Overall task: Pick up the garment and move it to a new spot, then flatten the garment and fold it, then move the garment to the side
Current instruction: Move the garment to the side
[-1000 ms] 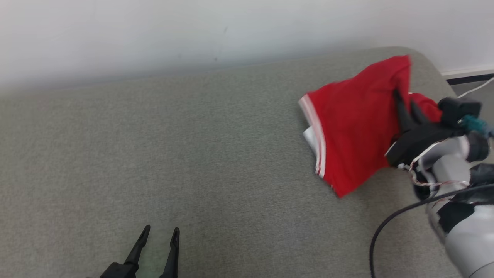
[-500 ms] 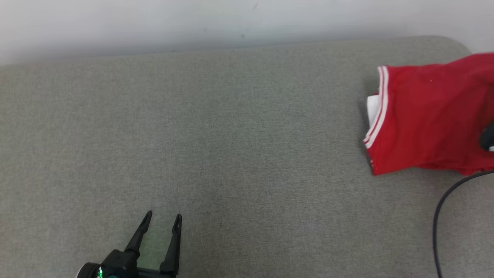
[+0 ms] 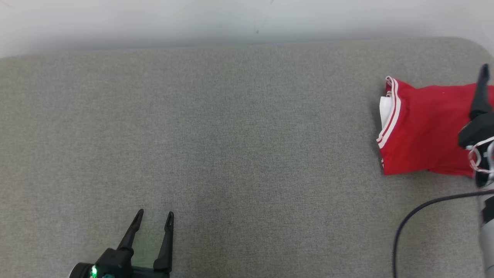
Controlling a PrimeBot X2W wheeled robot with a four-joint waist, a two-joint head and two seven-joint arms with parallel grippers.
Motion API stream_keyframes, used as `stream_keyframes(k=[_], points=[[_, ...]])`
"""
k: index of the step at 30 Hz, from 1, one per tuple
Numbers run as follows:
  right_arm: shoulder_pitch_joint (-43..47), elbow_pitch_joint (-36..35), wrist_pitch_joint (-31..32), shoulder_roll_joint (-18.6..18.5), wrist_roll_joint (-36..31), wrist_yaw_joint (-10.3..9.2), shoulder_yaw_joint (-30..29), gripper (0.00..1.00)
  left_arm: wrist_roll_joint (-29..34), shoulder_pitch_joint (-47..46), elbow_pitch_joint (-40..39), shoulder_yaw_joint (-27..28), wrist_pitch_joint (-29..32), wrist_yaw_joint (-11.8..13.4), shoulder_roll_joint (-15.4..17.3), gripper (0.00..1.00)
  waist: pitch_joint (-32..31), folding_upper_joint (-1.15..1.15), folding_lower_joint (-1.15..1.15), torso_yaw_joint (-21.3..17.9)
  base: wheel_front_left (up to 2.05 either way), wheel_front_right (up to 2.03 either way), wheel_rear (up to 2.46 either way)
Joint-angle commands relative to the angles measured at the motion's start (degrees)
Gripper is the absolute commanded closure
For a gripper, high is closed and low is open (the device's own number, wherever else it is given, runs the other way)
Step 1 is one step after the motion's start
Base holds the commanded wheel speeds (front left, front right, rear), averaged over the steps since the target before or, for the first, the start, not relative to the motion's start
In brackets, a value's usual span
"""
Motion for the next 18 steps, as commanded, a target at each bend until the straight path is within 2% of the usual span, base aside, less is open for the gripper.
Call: stream_keyframes(k=[1,13,18], points=[[3.0,-3.05,-0.21,2.21,0.6,-0.07,1.29,0.0,0.54,1.47,0.02,0.57,-0.03,0.64,0.02,0.0,-1.66,-0.01,0.0,0.08,0.0,0.0,0.0],[17.9,-14.35,-0.22,6.89,10.11,-0.07,15.55,0.0,0.82,5.19,1.08,3.55,-0.03,3.37,0.01,0.0,-8.25,-0.01,0.0,1.57,0.0,0.0,0.0],[24.22,-15.32,-0.23,9.24,13.27,-0.07,17.94,0.0,0.53,7.36,1.23,5.05,-0.03,4.1,0.01,0.0,-10.79,-0.01,0.0,2.63,0.0,0.0,0.0]])
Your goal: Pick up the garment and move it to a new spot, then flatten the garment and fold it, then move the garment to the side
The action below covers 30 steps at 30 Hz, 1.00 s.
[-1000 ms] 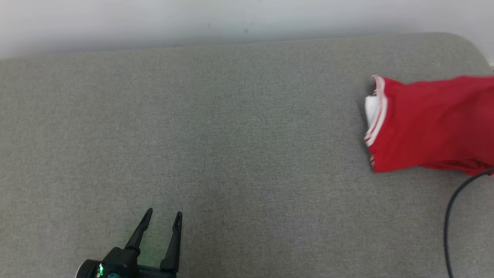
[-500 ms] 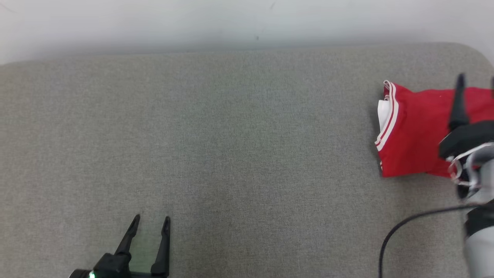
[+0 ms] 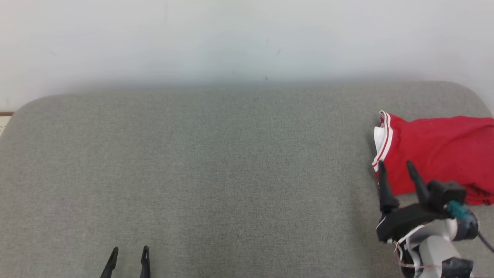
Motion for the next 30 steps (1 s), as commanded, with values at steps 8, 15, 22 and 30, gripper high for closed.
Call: stream_keyframes(k=[8,15,22,30], points=[[8.18,-2.4,-0.23,3.07,-1.43,-0.07,1.11,0.0,-0.48,3.32,0.07,2.78,-0.03,0.53,0.01,0.0,-3.9,0.0,0.01,1.67,0.0,0.0,0.0],[13.63,-5.06,-0.23,4.77,-2.88,-0.07,1.18,0.0,0.13,4.08,-0.44,3.67,-0.03,-0.05,0.01,0.0,-5.36,0.0,0.01,1.6,0.0,0.0,0.0],[17.42,-6.52,-0.23,5.71,-4.12,-0.07,0.6,0.0,-0.06,5.14,-0.81,3.98,-0.03,-0.84,0.02,0.0,-6.98,0.0,0.01,0.6,0.0,0.0,0.0],[20.17,-8.55,-0.23,6.23,-4.77,-0.07,-0.64,0.0,0.06,5.23,-0.71,4.85,-0.03,-0.75,0.02,0.0,-7.84,0.0,0.01,-0.44,0.0,0.0,0.0]])
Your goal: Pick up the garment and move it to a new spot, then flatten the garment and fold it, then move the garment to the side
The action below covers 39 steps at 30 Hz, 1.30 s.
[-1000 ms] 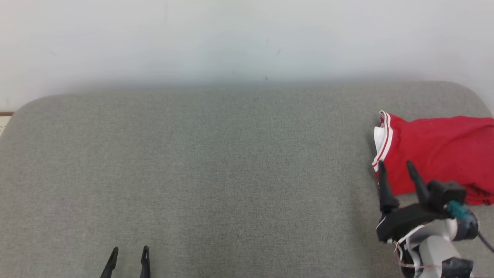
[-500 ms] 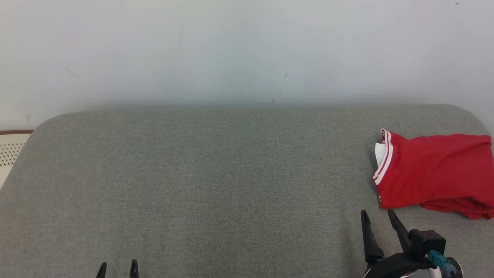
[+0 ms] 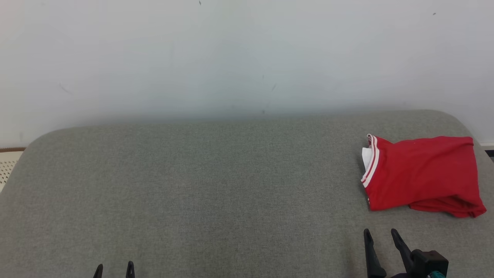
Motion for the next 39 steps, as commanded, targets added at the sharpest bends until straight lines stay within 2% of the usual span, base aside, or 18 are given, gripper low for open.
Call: stream_keyframes(k=[1,24,39], points=[[0.71,-0.19,-0.22,0.24,-0.25,-0.07,0.2,0.0,0.41,1.11,0.06,0.15,-0.03,0.13,0.02,0.0,-0.18,0.0,0.01,-0.19,0.0,0.0,0.0],[1.34,-1.9,-0.22,-1.36,0.13,-0.07,3.49,0.0,0.52,1.1,0.45,0.38,-0.03,0.18,0.02,0.0,-0.06,0.0,0.01,-0.73,0.0,0.0,0.0],[1.3,-3.31,-0.22,-0.67,-0.33,-0.07,2.54,0.0,0.45,1.21,0.59,0.43,-0.03,-0.01,0.02,0.0,0.0,0.0,0.01,-0.95,0.0,0.0,0.0]])
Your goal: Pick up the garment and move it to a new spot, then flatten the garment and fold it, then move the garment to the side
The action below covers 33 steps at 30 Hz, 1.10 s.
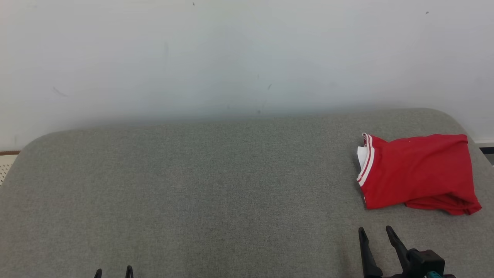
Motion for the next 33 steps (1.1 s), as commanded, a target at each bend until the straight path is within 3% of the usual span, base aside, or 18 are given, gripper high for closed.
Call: stream_keyframes(k=[1,20,33], points=[[0.11,-0.48,-0.22,-0.02,0.04,-0.07,0.19,0.0,0.37,0.54,0.11,0.11,-0.03,-0.19,0.02,0.0,0.03,0.0,0.0,-0.01,0.0,0.0,0.0],[0.28,-0.75,-0.22,-0.38,-0.03,-0.07,0.71,0.0,0.16,0.73,0.03,0.1,-0.02,0.04,0.03,0.0,0.02,0.0,0.0,1.29,0.0,0.0,0.0],[0.47,-0.9,-0.22,-1.02,0.4,-0.07,1.77,0.0,-2.01,1.07,0.08,0.6,-0.02,-1.29,0.02,0.0,0.11,0.0,0.0,1.17,0.0,0.0,0.0]])
